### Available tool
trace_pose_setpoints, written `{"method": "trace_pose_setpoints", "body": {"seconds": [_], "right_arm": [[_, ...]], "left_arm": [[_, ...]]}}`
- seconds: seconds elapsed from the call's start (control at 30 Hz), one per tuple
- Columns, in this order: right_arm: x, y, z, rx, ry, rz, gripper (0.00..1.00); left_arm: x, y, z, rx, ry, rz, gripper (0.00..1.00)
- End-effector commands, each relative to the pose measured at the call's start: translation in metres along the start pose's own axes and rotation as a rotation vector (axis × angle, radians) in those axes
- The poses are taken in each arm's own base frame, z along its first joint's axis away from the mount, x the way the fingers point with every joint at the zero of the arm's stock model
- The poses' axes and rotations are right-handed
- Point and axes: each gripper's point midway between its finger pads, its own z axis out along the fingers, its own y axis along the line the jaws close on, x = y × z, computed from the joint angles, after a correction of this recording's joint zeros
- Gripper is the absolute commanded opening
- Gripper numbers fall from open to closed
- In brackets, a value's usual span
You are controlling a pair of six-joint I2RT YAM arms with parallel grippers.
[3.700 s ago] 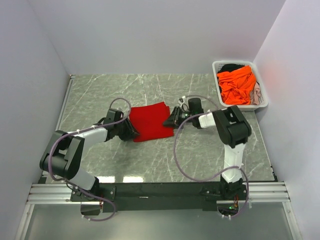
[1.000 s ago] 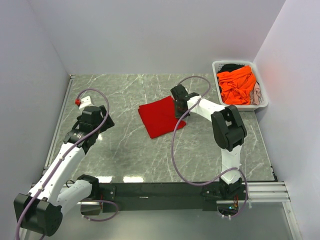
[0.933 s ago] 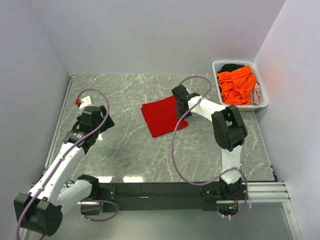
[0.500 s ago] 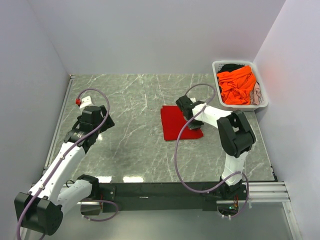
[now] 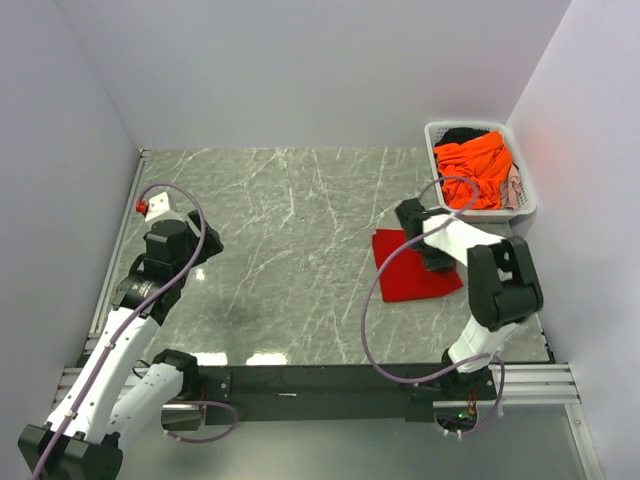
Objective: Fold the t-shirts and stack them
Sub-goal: Neatly place the folded tshirt to the corner
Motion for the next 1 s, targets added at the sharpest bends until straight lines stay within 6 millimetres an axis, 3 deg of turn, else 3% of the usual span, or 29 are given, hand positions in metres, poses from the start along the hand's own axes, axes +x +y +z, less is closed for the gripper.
{"method": "trace_pose_setpoints", "body": {"seconds": [0.0,0.07,0.13,0.27,0.43,0.5,0.63,0.83,0.97], "right_arm": [[0.008,-0.062,-0.003,0.160,-0.012,0.097,0.00],[0.015,-0.073,0.005,0.152,0.002,0.164,0.00],[0.023,-0.095,0.011,0.189,0.021,0.245,0.04],[0.024,-0.116,0.010,0.224,0.021,0.325,0.43],[0.022,-0.117,-0.003,0.222,0.022,0.404,0.51],[0.017,-0.105,-0.014,0.147,-0.015,0.430,0.51],[-0.002,-0.052,-0.044,-0.043,-0.130,0.333,0.52],[-0.024,0.006,-0.057,-0.179,-0.156,0.312,0.53],[-0.033,0.039,-0.051,-0.214,-0.140,0.247,0.54]], "left_arm": [[-0.003,-0.003,0.000,0.027,-0.013,0.012,0.79],[-0.003,-0.004,-0.001,0.032,-0.014,0.011,0.79],[-0.003,-0.005,-0.002,0.036,-0.016,0.009,0.79],[-0.004,-0.003,-0.002,0.030,-0.018,0.007,0.79],[-0.002,-0.003,-0.001,0.030,-0.012,0.009,0.79],[-0.001,-0.004,0.000,0.031,-0.009,0.010,0.79],[-0.001,-0.005,0.001,0.035,-0.003,0.009,0.79],[0.002,-0.003,0.003,0.028,0.006,0.010,0.79],[0.004,-0.001,0.002,0.020,0.007,0.008,0.79]]}}
